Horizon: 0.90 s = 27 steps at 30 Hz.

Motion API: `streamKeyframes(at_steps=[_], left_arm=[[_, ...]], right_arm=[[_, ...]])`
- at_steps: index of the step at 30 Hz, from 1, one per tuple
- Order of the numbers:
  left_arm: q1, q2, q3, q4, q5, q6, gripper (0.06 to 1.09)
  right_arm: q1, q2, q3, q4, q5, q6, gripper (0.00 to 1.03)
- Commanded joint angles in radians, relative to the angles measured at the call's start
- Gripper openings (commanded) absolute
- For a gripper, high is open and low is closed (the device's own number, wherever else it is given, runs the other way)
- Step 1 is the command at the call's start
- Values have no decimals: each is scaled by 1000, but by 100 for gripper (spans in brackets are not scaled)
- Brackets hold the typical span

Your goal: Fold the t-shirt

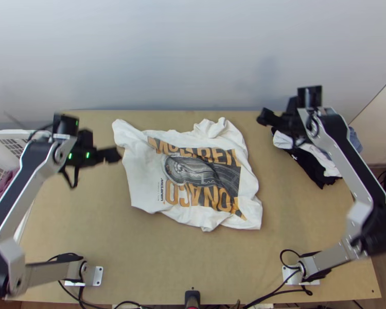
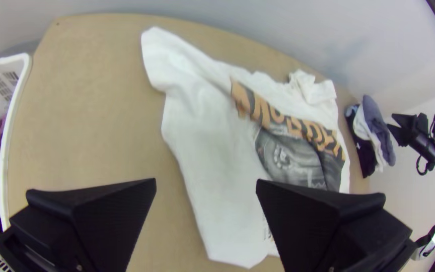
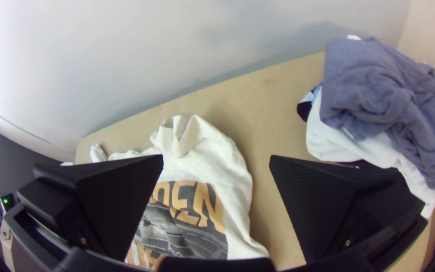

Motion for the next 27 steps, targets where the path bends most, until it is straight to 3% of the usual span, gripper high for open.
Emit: streamKeyframes(at_steps=[1, 8, 17, 21, 23, 25, 27], left_arm=[[-71, -214, -294, -88, 17, 30, 102], [-220, -191, -432, 4, -2, -64, 100], [-272, 19, -406, 183, -14, -144, 94], [-297, 114, -375, 211, -34, -177, 70], [-309, 114, -341, 220, -52, -219, 45], [-334, 78, -277, 222, -83, -250, 13], [-375, 67, -192, 212, -103, -256, 10]], right_arm=[[12, -232, -226, -24, -21, 9, 98], [24, -363, -332, -81, -30, 6, 98], [38, -408, -358, -127, -41, -13, 98], [38, -416, -375, -127, -41, -17, 98], [38, -416, -390, -127, -41, -20, 98], [41, -416, -404, -125, -41, -20, 98], [43, -413, -428, -110, -41, -22, 98]])
